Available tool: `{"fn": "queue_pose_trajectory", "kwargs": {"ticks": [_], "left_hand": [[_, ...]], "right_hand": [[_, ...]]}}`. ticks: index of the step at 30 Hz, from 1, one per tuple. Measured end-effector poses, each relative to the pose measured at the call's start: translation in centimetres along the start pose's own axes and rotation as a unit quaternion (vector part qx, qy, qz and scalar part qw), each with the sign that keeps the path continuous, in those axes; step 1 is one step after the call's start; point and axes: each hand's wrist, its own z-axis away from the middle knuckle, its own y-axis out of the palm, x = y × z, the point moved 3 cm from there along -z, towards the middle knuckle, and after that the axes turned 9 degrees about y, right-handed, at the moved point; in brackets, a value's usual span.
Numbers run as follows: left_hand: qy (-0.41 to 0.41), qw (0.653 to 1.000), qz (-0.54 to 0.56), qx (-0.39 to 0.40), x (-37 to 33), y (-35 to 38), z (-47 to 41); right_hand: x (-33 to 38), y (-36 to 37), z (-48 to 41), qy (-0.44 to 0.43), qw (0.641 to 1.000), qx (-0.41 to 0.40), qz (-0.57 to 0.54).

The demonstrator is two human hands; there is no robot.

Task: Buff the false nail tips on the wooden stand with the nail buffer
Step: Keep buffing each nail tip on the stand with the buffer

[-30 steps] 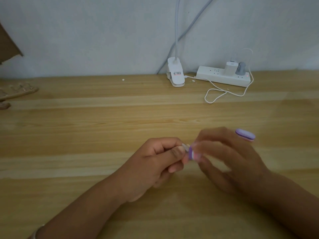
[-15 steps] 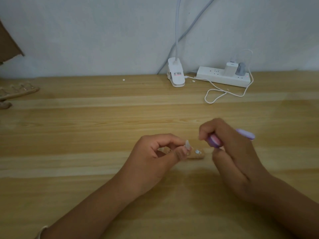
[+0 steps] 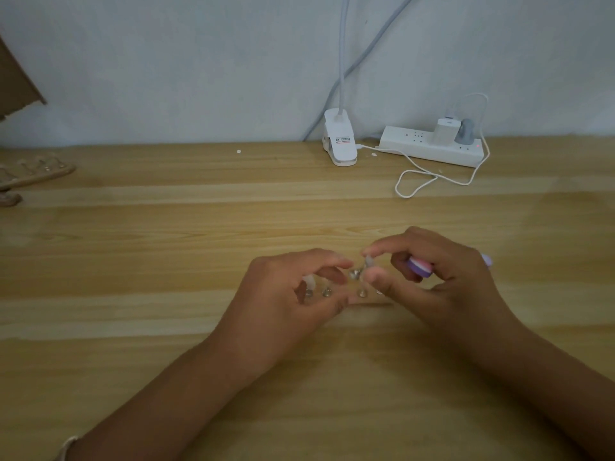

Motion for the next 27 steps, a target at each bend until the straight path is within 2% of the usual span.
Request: {"fn": "queue_pose_trajectory", "kwargs": {"ticks": [3, 6, 9, 15, 20, 23, 27], "left_hand": [[0.074, 0.985, -0.158, -0.012, -0.2, -0.9, -0.2], [0.088, 0.976, -0.199, -0.001, 0.3, -1.0, -0.2], [0.048, 0.979, -0.190, 0.045, 0.9, -0.7, -0.2], [-0.023, 0.985, -0.158, 0.065, 1.9, -0.4, -0.3], [-0.031, 0.984, -0.163, 0.068, 2.0, 0.0, -0.3], [-0.036, 0.984, -0.160, 0.074, 1.9, 0.0, -0.2], [-0.046, 0.984, -0.157, 0.072, 2.0, -0.1, -0.1]], "right_hand": [[-0.3, 0.6, 0.0, 0.012, 0.999, 0.025, 0.017], [-0.4, 1.4, 0.3, 0.014, 0.998, 0.048, 0.044], [-0.5, 1.6, 0.1, 0.010, 0.995, 0.047, 0.087], [-0.2, 1.8, 0.1, 0.008, 0.992, 0.045, 0.121], [0.2, 1.7, 0.1, 0.002, 0.992, 0.051, 0.115], [0.0, 0.7, 0.2, 0.019, 0.991, 0.089, 0.098], [0.2, -0.3, 0.2, -0.009, 0.980, 0.104, 0.168]]}}
